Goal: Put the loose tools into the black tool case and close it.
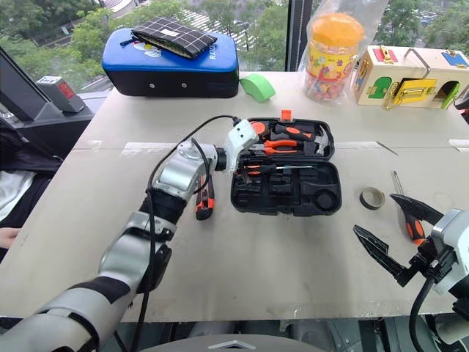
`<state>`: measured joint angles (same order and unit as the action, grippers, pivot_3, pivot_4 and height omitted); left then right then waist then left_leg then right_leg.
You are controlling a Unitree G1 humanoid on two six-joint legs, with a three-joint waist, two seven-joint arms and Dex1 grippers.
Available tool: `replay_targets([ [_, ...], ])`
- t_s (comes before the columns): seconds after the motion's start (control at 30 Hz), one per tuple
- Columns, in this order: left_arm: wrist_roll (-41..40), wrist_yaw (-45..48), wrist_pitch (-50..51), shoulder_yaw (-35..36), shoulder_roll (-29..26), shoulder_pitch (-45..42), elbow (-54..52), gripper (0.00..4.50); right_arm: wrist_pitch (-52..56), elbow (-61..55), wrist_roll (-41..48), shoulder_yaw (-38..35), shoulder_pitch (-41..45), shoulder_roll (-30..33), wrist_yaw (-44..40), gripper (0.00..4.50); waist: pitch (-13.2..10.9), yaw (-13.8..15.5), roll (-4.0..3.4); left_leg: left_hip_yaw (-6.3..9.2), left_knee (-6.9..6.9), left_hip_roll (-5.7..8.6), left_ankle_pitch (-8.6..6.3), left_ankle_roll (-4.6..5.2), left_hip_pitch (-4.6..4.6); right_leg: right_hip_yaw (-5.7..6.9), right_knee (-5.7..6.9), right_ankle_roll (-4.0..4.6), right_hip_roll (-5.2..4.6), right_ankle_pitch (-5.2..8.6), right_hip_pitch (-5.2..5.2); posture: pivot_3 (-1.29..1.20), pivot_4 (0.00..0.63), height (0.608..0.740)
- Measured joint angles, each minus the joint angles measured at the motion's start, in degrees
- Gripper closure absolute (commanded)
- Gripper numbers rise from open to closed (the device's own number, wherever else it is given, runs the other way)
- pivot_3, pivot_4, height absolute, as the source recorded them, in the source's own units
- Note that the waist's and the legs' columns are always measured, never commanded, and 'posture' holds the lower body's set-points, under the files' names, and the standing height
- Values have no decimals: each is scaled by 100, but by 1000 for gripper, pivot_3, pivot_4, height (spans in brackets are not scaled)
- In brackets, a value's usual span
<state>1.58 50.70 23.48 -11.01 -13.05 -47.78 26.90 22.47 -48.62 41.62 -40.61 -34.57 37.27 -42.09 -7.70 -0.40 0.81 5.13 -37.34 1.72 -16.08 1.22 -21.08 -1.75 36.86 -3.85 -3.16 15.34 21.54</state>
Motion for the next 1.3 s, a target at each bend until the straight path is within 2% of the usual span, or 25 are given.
replay_targets([
  [0.2, 444, -594, -280, -551, 24, 527, -498, 4458, 135, -10, -69, 33, 66, 59, 135, 0, 26, 72, -16, -12, 3, 2, -1, -1, 39, -13, -6, 0, -4, 0, -33, 0, 150, 740],
  [0.4, 691, -753, -1072, -797, -57, 581, -321, 4458, 315, -37, -86, 96, 117, 70, 301, 0, 37, 117, -22, -14, 3, 2, -2, -1, 41, -15, -9, 0, -4, 1, -37, 0, 150, 740],
  [0.43, 683, -776, -1266, -770, -60, 590, -239, 4458, 357, -37, -121, 136, 133, 69, 377, 0, 37, 119, -23, -14, 3, 2, -2, -1, 40, -14, -9, 0, -5, 1, -36, 0, 150, 740],
  [0.53, -40, -439, -1180, -311, 23, 771, -288, 4458, 525, -43, -228, 145, 228, 55, 728, 0, 34, 118, -21, -13, 3, 1, -1, -1, 23, -13, -9, 1, -7, 0, -22, 0, 150, 740],
  [0.67, -1383, 541, 16, 238, -374, 938, -1403, 3240, 1168, -61, -376, 140, 280, 154, 1348, 0, 31, 109, -21, -9, 3, -1, 0, -4, -5, -9, -4, 2, -6, 0, 7, 0, 150, 740],
  [0.77, -2317, 1231, 995, 388, -941, 1046, -2570, 1828, 2195, -43, -499, 130, 437, 528, 1957, 0, 32, 104, -24, -10, 6, -2, 3, -9, -3, -11, -8, 3, -6, 1, 6, 0, 150, 740],
  [0.87, -3002, 1711, 1701, 370, -1425, 1254, -3544, 477, 3225, 150, -258, 163, 876, 621, 2345, 0, 33, 110, -27, -14, 5, -1, 0, -4, 3, -15, -10, 5, -10, 1, 0, 0, 150, 740],
  [0.9, -3234, 1842, 1951, 332, -1626, 1348, -3884, 178, 3683, 288, -233, 178, 1155, 662, 2552, 0, 32, 107, -30, -17, 4, 0, 0, -4, 2, -19, -10, 7, -10, 0, 0, 0, 150, 740],
  [0.93, -3362, 1904, 2100, 307, -1730, 1402, -4120, 27, 4050, 430, -236, 179, 1345, 692, 2716, 0, 31, 117, -31, -20, 4, 2, 0, -4, 3, -23, -9, 7, -11, 1, -1, 0, 150, 740],
  [1.0, -3556, 1941, 2257, 243, -1853, 1476, -4476, 27, 4710, 702, -267, 211, 1709, 694, 2999, 0, 31, 147, -31, -18, 2, 5, 0, -3, 1, -18, -11, 7, -14, 1, -3, 0, 150, 740],
  [1.17, -3746, 1796, 2361, 124, -1862, 1562, -4884, 27, 5523, 1413, -568, 669, 2471, 714, 3366, 0, 30, 110, -29, -27, 4, 5, 0, -2, 3, -29, -13, 6, -10, 1, -1, 0, 150, 740],
  [1.2, -3782, 1739, 2362, 123, -1849, 1574, -4939, 0, 5634, 1653, -695, 832, 2608, 731, 3415, 518, 30, 109, -29, -27, 6, 5, 0, -2, 2, -28, -13, 6, -9, 1, 0, 0, 150, 740],
  [1.23, -3786, 1683, 2362, 106, -1841, 1583, -5000, 0, 5692, 1844, -806, 923, 2693, 737, 3442, 801, 30, 112, -32, -27, 8, 5, 0, -2, 1, -28, -14, 6, -9, 1, 2, 0, 150, 740],
  [1.3, -3824, 1582, 2362, 87, -1816, 1607, -5116, 0, 5749, 2058, -963, 1073, 2789, 749, 3436, 1862, 30, 113, -34, -25, 13, 3, 0, -2, 1, -27, -15, 6, -7, 1, 3, 0, 150, 740],
])
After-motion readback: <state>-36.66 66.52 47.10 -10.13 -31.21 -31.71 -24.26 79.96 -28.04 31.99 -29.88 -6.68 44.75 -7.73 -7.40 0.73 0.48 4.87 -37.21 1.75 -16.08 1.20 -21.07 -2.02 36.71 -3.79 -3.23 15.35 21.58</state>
